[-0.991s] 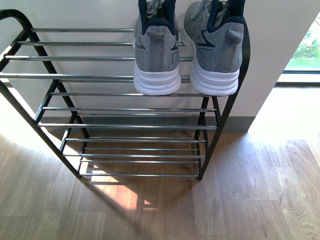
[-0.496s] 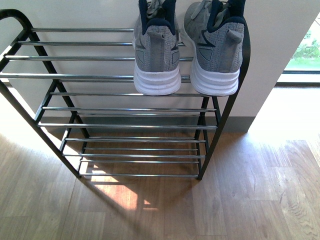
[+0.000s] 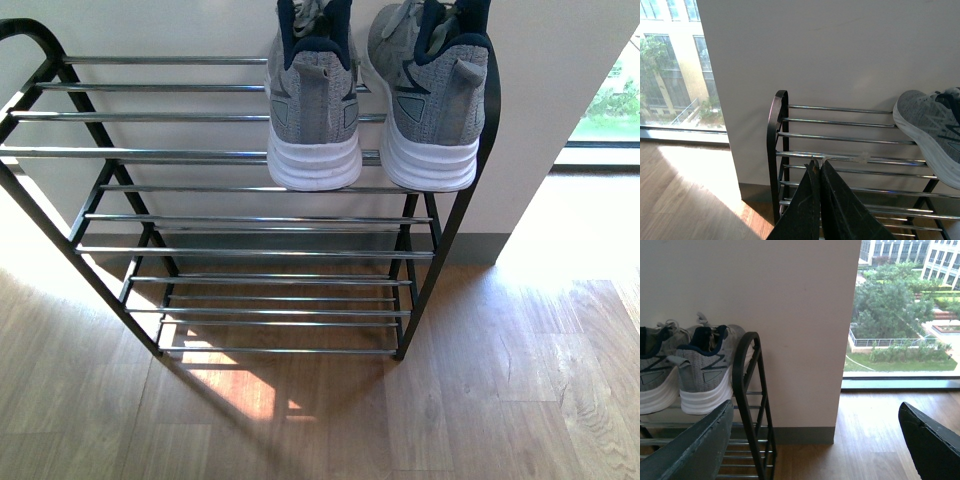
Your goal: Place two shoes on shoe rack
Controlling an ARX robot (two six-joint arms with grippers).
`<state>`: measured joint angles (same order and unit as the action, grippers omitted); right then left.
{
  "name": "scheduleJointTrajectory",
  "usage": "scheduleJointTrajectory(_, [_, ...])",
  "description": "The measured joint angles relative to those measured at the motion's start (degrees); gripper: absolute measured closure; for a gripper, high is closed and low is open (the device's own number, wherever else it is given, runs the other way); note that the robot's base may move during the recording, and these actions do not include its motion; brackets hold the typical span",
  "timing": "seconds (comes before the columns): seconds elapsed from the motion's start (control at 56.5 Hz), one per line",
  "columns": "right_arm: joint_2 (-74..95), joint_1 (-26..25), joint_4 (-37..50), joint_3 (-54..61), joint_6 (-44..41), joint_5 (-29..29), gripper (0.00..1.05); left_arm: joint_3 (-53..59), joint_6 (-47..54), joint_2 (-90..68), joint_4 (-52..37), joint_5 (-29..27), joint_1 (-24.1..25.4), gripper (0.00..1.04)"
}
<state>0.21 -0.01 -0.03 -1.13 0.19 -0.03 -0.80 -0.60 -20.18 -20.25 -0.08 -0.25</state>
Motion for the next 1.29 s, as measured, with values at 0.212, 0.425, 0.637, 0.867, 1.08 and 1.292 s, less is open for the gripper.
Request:
scheduleJointTrajectory(0.212, [0.00, 0.00, 0.00, 0.00, 0.00, 0.00, 0.09, 0.00, 0.00, 5.22, 5.27, 0.00, 0.00, 1.03])
scheduleJointTrajectory(0.425, [0.00, 0.00, 0.00, 0.00, 0.00, 0.00, 0.09, 0.00, 0.00, 9.33, 9.29, 0.00, 0.00, 1.03])
scheduleJointTrajectory(0.637, [0.00, 0.00, 0.00, 0.00, 0.00, 0.00, 0.09, -0.02, 0.00, 19.02, 19.85, 0.04, 0.00, 1.03])
scheduleJointTrajectory(0.867, [0.00, 0.00, 0.00, 0.00, -0.02, 0.02, 0.09, -0.02, 0.00, 19.23, 20.26, 0.02, 0.04, 1.03])
scheduleJointTrajectory(1.08, [0.00, 0.00, 0.00, 0.00, -0.02, -0.22, 0.09, -0.02, -0.02, 19.26, 20.26, -0.11, 0.04, 0.68])
scheduleJointTrajectory(1.292, [0.02, 0.00, 0.00, 0.00, 0.00, -0.15, 0.09, -0.02, 0.00, 19.28, 20.26, -0.04, 0.04, 0.28])
